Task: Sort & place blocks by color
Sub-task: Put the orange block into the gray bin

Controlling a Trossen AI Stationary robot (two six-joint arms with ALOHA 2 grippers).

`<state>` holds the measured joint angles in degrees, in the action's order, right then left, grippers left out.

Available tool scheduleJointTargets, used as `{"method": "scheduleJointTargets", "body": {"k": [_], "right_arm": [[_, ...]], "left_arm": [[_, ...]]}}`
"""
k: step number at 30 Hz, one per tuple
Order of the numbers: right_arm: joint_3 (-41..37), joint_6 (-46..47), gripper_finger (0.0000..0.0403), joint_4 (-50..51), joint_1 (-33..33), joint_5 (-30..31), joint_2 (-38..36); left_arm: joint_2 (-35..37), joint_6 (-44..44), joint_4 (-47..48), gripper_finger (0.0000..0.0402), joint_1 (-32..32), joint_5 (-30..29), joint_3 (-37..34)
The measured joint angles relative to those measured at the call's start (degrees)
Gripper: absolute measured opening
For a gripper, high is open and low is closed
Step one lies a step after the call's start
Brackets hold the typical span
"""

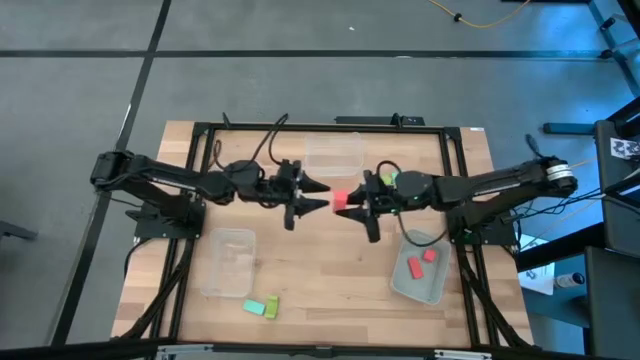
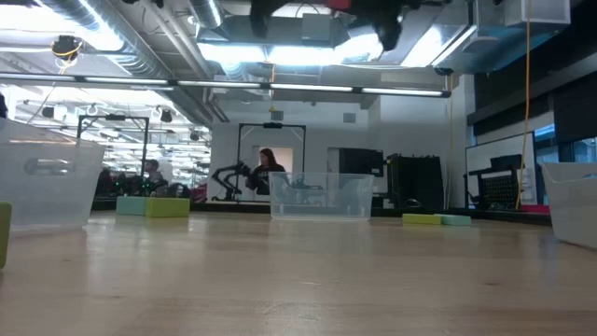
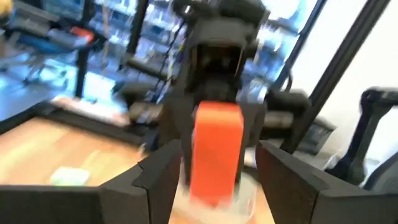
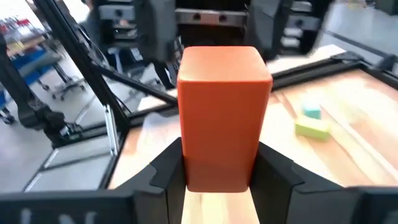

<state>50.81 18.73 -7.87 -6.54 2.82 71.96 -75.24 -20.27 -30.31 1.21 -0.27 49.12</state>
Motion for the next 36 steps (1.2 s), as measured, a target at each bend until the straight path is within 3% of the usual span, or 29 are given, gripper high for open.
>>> {"method": "scheduleJointTargets", "body": {"k": [4,7,11,16,36], "right_arm": [[0.0,-1.1,0.0135,12.0,0.1,0.1,-7.3],[-1.7,-1.0,0.0135,16.7,0.0,0.3,-12.9],[-6.1,0.5,0.0135,17.1,0.0,2.5,-20.4],[-11.0,2.1,0.0135,15.2,0.0,5.0,-27.1],[-11.9,2.0,0.0135,13.6,0.0,5.1,-28.2]], "left_arm": [[6.8,1.2,12.8,0.0200,-1.7,-0.2,0.0],[10.5,2.6,17.3,0.0200,-2.3,-0.3,-0.6],[14.1,2.7,15.0,0.0200,-1.9,-1.4,-4.1],[15.5,2.4,4.8,0.0201,-1.1,-4.7,-10.3],[15.6,2.4,2.1,0.0200,-1.2,-6.0,-11.6]]}}
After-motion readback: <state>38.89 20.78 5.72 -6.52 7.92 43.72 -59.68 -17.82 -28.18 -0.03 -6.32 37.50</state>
